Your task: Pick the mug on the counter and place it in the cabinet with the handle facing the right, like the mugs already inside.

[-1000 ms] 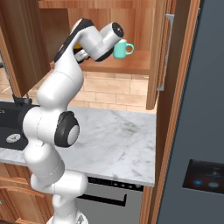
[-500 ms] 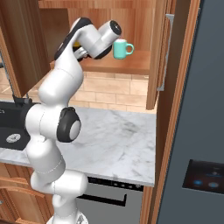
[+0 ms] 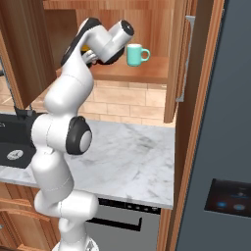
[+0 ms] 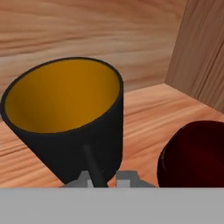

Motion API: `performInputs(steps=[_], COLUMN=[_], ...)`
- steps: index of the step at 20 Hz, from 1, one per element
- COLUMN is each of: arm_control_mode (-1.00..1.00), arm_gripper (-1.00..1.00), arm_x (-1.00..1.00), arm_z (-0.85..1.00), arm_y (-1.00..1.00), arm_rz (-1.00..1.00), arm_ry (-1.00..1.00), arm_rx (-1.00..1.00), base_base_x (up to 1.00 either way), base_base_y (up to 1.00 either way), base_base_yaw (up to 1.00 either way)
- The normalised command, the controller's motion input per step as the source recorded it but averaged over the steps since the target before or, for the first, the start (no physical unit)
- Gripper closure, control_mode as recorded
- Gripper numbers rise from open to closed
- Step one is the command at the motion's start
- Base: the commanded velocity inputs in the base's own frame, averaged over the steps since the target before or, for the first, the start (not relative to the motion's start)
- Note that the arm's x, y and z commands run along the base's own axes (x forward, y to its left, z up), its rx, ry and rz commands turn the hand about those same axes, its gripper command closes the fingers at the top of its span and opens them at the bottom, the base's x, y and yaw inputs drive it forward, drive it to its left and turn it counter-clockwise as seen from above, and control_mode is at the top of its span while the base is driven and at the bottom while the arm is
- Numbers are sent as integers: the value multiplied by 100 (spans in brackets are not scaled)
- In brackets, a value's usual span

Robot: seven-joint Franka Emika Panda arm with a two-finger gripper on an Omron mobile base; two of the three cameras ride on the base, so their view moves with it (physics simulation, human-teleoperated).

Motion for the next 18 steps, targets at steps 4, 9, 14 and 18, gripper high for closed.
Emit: performInputs(steps=[4, 9, 14, 18], arm_control_mode=[-100, -100, -100, -100], arm_gripper=[100, 100, 100, -100], arm_x=[2, 3, 3, 1], arm_z=[0, 0, 0, 0], arm_y=[0, 0, 3, 7], arm_rz=[0, 0, 0, 0], arm_ry=[9, 7, 7, 5], arm_rx=[-1, 0, -1, -1], base_base_x=[0, 0, 0, 0], base_base_y=[0, 0, 0, 0], base_base_yaw=[0, 0, 0, 0])
